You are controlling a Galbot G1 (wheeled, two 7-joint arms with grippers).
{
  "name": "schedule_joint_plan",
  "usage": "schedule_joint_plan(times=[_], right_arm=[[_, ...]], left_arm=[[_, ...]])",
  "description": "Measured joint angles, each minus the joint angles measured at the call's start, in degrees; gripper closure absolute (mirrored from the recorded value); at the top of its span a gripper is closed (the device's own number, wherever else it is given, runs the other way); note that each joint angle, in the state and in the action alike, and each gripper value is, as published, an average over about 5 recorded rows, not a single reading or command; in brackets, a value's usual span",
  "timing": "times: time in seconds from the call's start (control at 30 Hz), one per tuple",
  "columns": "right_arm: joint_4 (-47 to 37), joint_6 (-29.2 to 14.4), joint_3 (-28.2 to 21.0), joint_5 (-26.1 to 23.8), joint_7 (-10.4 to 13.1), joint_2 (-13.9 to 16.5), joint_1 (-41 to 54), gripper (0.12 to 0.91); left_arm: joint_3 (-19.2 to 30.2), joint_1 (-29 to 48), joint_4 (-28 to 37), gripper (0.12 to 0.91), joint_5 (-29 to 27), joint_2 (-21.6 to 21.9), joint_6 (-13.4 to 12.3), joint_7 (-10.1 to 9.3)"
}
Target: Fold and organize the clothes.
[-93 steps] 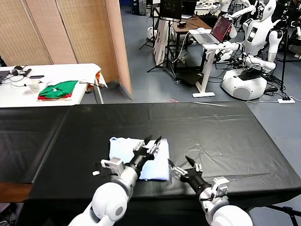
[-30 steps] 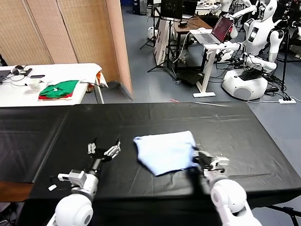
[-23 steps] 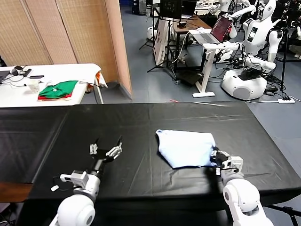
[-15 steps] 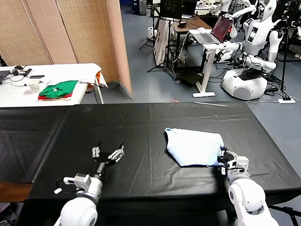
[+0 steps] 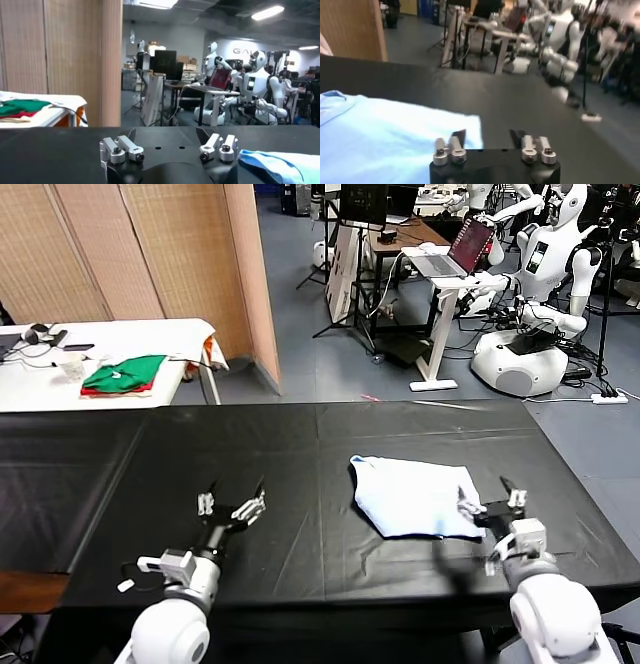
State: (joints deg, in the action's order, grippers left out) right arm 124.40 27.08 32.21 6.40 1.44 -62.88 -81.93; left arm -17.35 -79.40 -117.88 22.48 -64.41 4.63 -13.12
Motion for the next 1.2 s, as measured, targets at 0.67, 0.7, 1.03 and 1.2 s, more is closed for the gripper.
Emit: schedule_joint_plan(times=[0.67, 0.7, 1.03, 1.2], right_arm=[[-1.71, -17.67, -13.18, -36.54, -11.12, 10.21, -3.4, 0.118], [-1.55, -18.15, -12.99, -38.65, -11.93, 10.6, -3.27, 0.118], [-1.88, -21.64, -11.65, -51.97, -15.86, 13.15, -2.79, 0.118], [-2.94, -22.21, -12.08, -53.08, -16.59, 13.32, -2.03, 0.118]], left_arm=[[-2.44, -2.48, -0.8, 0.123, -1.6, -0.56, -0.18, -0.19], [-2.51, -2.56, -0.81, 0.123, -1.64, -0.56, -0.18, -0.19], [-2.59, -2.94, -0.71, 0.123, -2.06, -0.59, -0.13, -0.2], [-2.61, -3.18, -0.43, 0.123, -2.22, -0.6, -0.1, -0.22]])
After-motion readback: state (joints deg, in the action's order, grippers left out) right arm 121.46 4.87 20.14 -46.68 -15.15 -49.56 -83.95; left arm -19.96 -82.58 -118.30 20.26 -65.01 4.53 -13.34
